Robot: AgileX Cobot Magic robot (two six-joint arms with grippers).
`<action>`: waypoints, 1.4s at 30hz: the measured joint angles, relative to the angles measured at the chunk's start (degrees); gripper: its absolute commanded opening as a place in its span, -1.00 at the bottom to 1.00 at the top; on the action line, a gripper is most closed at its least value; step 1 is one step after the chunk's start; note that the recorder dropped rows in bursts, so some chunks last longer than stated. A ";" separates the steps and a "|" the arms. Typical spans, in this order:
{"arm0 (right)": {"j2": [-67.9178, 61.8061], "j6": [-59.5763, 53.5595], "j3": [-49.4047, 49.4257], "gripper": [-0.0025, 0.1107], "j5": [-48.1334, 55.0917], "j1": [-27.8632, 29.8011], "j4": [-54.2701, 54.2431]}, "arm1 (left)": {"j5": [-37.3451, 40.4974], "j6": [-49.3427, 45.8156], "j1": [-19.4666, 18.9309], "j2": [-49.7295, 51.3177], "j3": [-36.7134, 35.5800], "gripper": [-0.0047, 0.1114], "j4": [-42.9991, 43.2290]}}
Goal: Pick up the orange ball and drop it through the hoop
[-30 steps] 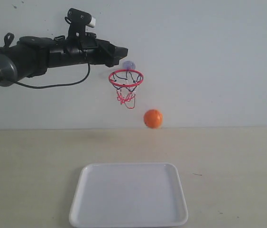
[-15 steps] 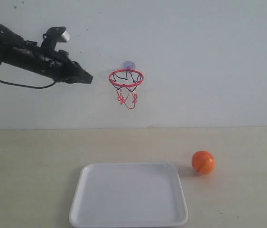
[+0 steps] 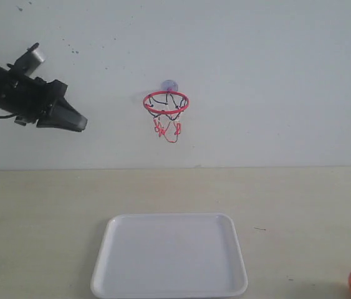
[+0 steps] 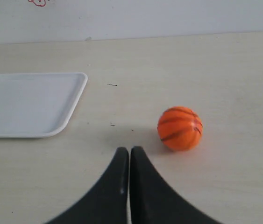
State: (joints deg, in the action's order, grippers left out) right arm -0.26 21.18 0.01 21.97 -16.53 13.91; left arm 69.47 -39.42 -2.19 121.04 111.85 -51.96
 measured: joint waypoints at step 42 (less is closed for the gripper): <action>0.00 0.01 0.00 -0.96 0.00 0.00 0.00 | -5.74 -14.64 -0.73 -99.64 -74.26 -0.85 -23.34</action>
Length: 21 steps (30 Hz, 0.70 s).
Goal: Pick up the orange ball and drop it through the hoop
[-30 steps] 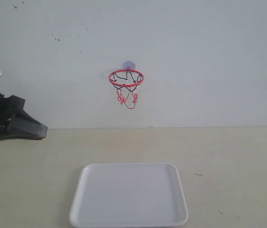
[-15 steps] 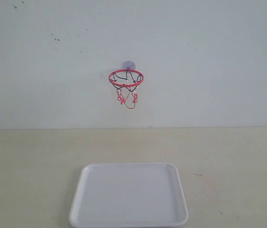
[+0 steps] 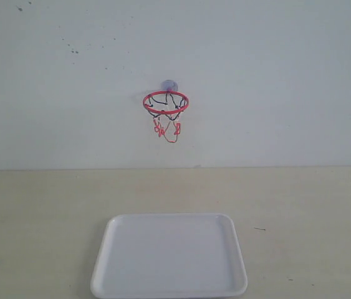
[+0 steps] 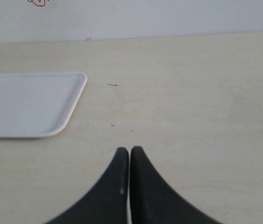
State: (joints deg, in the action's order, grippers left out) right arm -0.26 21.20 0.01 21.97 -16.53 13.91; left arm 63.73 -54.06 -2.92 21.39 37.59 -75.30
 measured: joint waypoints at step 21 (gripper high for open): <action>0.00 0.00 0.00 -0.96 0.00 0.00 0.00 | -9.27 -3.58 0.00 0.00 0.00 -0.85 0.12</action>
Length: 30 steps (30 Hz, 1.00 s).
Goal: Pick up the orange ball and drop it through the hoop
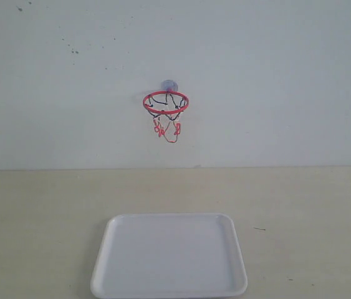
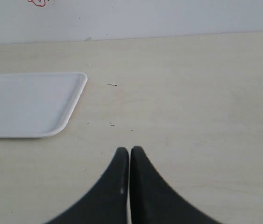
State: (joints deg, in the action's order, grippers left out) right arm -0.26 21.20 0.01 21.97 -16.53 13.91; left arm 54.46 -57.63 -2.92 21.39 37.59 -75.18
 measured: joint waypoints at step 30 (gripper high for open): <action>0.00 0.00 0.00 -0.96 0.00 0.00 0.12 | -29.35 19.36 -7.08 -9.77 -14.60 -0.85 23.18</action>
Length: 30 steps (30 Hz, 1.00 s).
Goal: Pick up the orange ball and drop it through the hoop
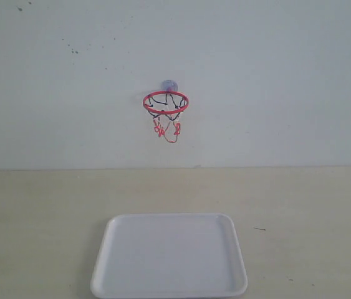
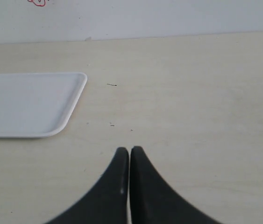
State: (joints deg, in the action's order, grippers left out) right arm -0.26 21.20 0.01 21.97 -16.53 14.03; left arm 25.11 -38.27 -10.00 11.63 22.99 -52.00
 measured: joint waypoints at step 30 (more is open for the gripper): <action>0.00 0.00 0.00 -0.96 0.00 0.00 0.00 | -8.70 17.15 -5.25 -11.39 -22.76 -0.85 21.97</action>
State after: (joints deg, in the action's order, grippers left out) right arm -0.26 21.20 0.01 21.97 -16.53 14.03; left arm 16.41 -21.12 -15.25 0.23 0.23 -30.03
